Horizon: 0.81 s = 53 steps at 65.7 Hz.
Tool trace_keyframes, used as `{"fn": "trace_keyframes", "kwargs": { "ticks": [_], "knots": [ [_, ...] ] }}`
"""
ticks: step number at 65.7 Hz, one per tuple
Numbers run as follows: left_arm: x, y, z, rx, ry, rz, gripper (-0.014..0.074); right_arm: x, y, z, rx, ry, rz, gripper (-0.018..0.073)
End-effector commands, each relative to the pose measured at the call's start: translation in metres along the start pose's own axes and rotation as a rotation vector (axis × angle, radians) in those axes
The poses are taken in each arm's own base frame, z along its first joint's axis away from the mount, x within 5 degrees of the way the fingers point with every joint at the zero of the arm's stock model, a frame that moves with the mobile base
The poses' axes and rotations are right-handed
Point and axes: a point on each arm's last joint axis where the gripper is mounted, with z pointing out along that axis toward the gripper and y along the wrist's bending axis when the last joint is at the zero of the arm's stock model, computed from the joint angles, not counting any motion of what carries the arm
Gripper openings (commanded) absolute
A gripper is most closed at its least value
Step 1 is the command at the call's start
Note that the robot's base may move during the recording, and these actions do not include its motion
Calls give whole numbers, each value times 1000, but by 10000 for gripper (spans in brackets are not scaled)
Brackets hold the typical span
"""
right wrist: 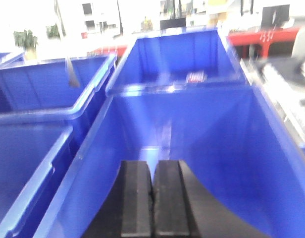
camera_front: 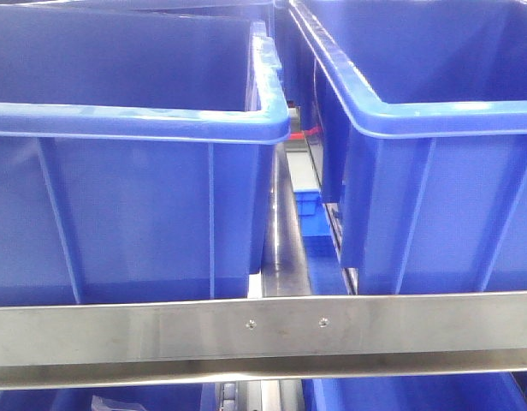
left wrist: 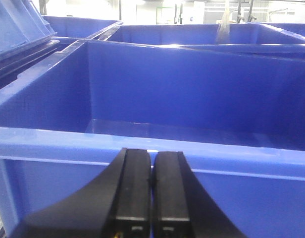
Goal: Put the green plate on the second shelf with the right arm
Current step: 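Lower the plate into the blue bin with the right gripper and release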
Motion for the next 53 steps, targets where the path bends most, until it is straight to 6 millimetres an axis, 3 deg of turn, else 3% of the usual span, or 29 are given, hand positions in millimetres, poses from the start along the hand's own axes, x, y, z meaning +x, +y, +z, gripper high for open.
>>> {"fn": "trace_keyframes", "kwargs": {
  "ticks": [1,12,25,38,53],
  "knots": [
    [7,0,0,4,-43,-11,130,-21,-1,-3,33,-136,-17,47],
    [7,0,0,4,-43,-11,130,-18,0,-3,20,-112,7,47],
    [7,0,0,4,-43,-11,130,-10,-2,-22,28,-135,-48,47],
    [7,0,0,4,-43,-11,130,20,-6,-65,57,-256,-156,47],
    [7,0,0,4,-43,-11,130,72,-16,-81,71,-265,-130,47]
  ]
}}
